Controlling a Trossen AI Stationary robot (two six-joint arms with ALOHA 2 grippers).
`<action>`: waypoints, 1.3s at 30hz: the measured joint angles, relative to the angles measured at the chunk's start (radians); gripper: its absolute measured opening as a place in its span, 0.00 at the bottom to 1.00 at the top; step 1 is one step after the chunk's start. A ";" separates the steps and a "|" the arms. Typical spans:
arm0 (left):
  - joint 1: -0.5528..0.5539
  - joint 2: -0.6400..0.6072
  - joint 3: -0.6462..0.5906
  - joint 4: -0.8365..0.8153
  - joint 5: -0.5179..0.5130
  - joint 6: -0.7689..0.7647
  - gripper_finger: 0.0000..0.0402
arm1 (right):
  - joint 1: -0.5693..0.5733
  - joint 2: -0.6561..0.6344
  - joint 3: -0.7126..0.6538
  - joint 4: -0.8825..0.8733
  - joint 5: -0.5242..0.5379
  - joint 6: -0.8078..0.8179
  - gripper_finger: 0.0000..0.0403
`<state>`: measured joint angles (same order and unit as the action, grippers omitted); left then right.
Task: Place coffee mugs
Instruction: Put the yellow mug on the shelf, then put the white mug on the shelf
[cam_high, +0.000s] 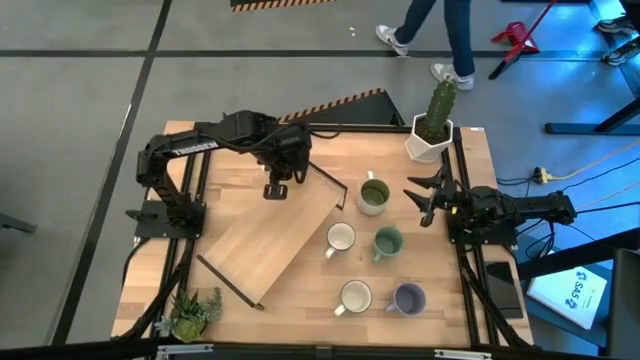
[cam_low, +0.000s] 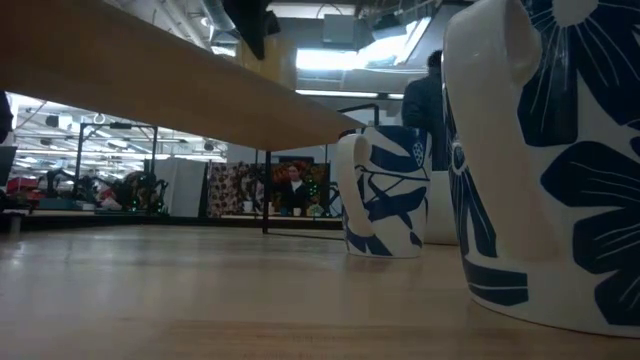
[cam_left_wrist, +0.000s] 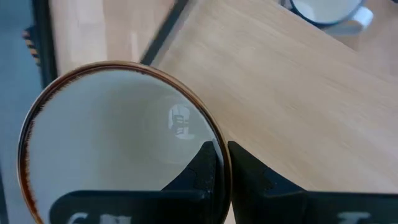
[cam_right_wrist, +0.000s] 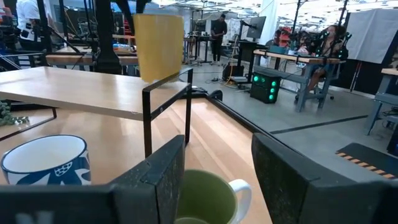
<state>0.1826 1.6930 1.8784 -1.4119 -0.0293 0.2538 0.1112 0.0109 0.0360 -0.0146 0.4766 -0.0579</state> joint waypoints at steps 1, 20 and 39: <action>-0.003 0.004 0.000 -0.004 0.000 0.004 0.04 | 0.000 0.000 0.000 0.000 0.003 0.000 0.44; -0.014 0.022 0.001 0.012 -0.063 0.083 0.12 | 0.000 0.000 0.000 0.001 0.004 0.000 0.44; -0.014 0.022 0.015 -0.019 -0.065 0.096 0.44 | 0.000 0.000 -0.001 0.009 -0.024 -0.003 0.50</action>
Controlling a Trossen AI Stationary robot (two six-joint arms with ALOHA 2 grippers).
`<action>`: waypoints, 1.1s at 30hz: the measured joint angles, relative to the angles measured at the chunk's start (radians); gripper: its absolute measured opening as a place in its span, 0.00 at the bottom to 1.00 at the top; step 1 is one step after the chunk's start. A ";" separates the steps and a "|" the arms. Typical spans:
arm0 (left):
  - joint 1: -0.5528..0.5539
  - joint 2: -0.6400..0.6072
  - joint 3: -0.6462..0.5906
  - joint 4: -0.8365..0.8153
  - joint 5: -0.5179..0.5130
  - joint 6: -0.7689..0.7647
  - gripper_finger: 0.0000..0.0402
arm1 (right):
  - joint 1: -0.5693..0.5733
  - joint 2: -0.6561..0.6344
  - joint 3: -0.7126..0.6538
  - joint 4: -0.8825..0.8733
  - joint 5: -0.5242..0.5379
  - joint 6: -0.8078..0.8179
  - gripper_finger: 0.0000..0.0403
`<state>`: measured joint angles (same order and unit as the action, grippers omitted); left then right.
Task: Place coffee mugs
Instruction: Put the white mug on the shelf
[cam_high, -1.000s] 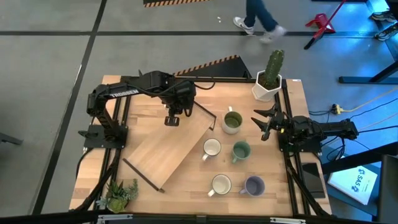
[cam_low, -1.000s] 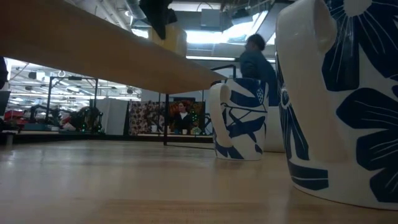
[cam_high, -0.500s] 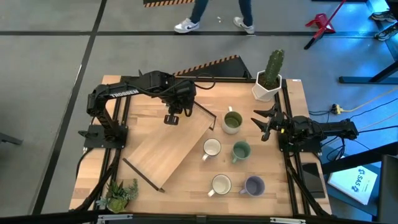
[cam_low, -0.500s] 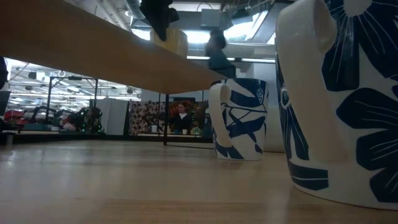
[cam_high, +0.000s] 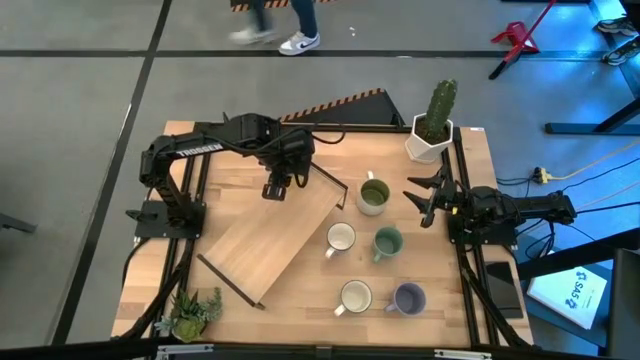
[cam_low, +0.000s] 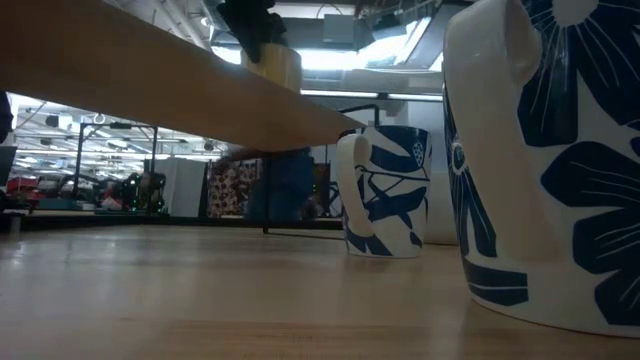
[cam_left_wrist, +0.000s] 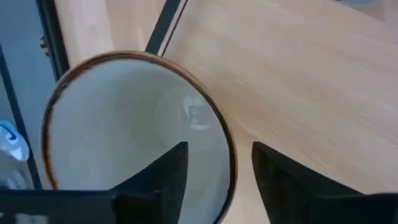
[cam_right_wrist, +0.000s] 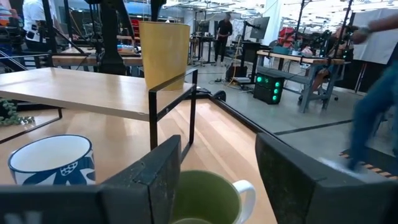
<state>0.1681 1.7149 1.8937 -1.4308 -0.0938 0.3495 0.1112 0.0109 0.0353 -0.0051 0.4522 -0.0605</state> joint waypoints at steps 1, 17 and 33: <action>-0.004 0.000 0.012 0.000 0.002 -0.003 0.45 | 0.000 0.000 0.000 0.000 0.000 0.000 0.51; -0.128 -0.001 0.340 0.019 -0.045 -0.173 0.47 | 0.000 0.053 0.068 0.001 -0.056 -0.126 0.56; -0.181 -0.017 0.462 0.057 -0.058 -0.337 0.47 | 0.000 0.838 0.603 -0.480 -0.226 -0.397 0.56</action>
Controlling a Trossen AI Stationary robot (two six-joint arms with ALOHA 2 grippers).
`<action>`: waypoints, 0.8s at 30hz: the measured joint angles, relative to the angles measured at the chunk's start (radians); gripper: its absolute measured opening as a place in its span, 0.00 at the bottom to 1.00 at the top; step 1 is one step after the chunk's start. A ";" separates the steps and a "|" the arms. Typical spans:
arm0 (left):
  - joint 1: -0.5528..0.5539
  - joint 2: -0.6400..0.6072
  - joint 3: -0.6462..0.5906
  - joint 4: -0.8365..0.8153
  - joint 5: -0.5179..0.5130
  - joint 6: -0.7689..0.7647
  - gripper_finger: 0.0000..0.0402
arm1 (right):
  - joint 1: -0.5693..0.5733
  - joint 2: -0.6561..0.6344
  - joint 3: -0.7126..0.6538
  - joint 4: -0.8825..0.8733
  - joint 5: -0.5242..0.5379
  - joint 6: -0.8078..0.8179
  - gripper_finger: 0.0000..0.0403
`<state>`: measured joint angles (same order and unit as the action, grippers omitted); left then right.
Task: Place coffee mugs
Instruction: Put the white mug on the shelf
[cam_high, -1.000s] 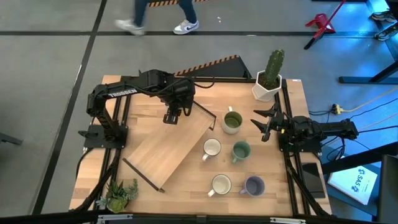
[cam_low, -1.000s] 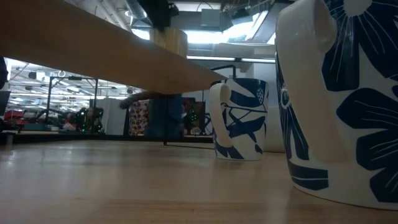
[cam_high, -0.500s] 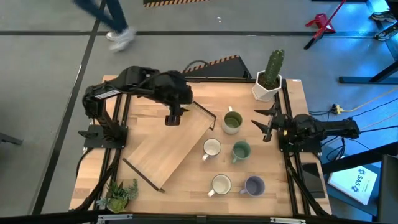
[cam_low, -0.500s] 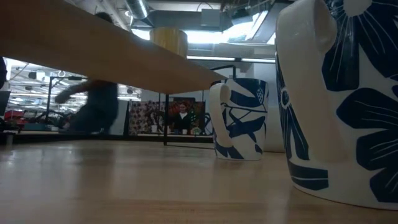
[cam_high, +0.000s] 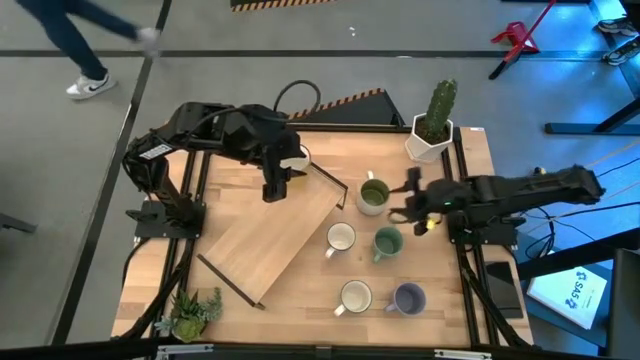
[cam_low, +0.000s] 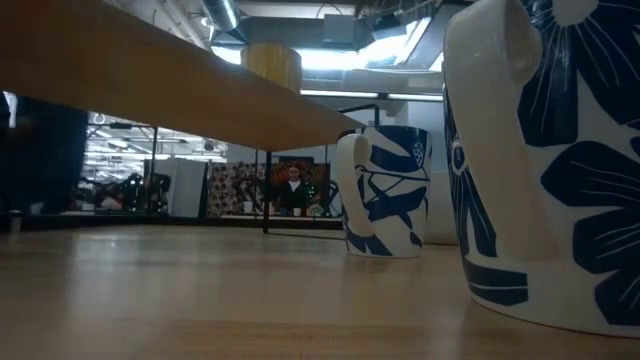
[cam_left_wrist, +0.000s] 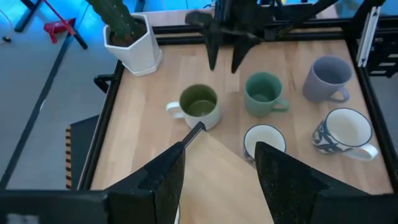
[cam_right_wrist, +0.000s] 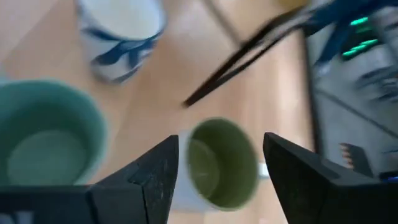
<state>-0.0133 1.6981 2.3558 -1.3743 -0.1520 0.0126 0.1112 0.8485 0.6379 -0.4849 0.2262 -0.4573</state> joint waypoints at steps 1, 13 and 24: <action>-0.002 0.001 0.000 0.000 0.000 -0.002 0.47 | 0.000 0.049 0.027 -0.026 -0.022 -0.023 0.56; -0.004 0.003 -0.001 -0.003 0.042 -0.003 0.47 | -0.007 0.346 0.111 -0.098 0.037 -0.152 0.56; -0.004 0.003 -0.001 -0.005 0.042 -0.003 0.47 | -0.173 0.356 0.111 -0.199 -0.012 -0.182 0.56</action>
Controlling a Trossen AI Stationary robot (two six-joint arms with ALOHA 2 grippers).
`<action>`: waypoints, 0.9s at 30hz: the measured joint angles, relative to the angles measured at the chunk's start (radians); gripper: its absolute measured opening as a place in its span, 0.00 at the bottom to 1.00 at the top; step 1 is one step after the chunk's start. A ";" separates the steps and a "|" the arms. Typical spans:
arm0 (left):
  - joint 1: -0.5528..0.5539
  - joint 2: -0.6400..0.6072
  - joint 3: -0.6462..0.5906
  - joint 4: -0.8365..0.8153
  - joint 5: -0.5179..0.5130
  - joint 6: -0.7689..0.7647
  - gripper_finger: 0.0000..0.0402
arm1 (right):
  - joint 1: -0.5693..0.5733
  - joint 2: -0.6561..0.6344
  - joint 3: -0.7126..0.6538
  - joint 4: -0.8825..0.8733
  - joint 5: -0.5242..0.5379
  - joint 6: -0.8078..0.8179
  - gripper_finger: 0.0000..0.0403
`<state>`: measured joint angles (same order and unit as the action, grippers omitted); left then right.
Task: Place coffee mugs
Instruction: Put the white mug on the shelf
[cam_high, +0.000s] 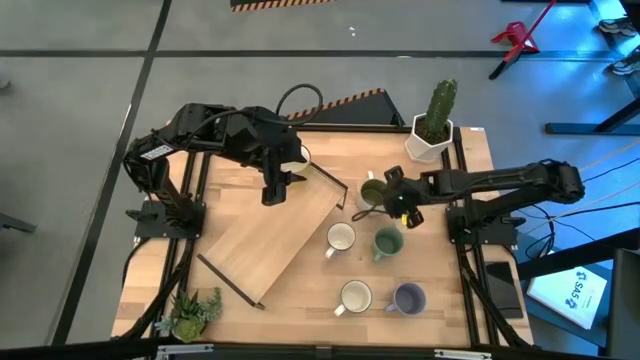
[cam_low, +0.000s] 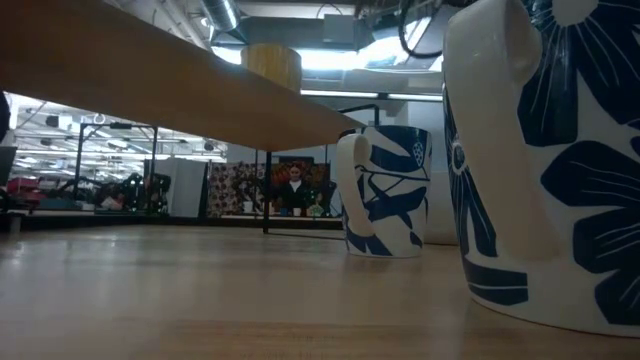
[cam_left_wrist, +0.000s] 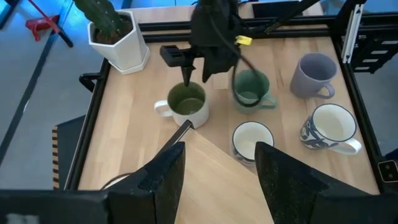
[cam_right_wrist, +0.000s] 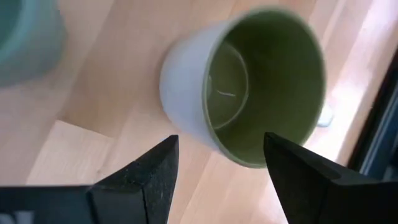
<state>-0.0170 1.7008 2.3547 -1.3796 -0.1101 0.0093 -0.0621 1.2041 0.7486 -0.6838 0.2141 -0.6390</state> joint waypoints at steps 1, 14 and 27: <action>0.000 0.000 0.000 0.000 0.000 0.000 0.47 | -0.010 -0.001 0.000 -0.001 -0.003 -0.017 0.56; -0.006 0.000 0.000 -0.006 0.000 0.000 0.47 | -0.017 0.080 0.001 0.053 -0.041 -0.165 0.56; -0.006 0.000 0.000 -0.007 -0.011 -0.002 0.47 | -0.017 0.124 0.001 0.019 -0.044 -0.127 0.06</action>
<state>-0.0227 1.7008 2.3547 -1.3869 -0.1211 0.0078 -0.0790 1.3281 0.7498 -0.6645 0.1699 -0.7659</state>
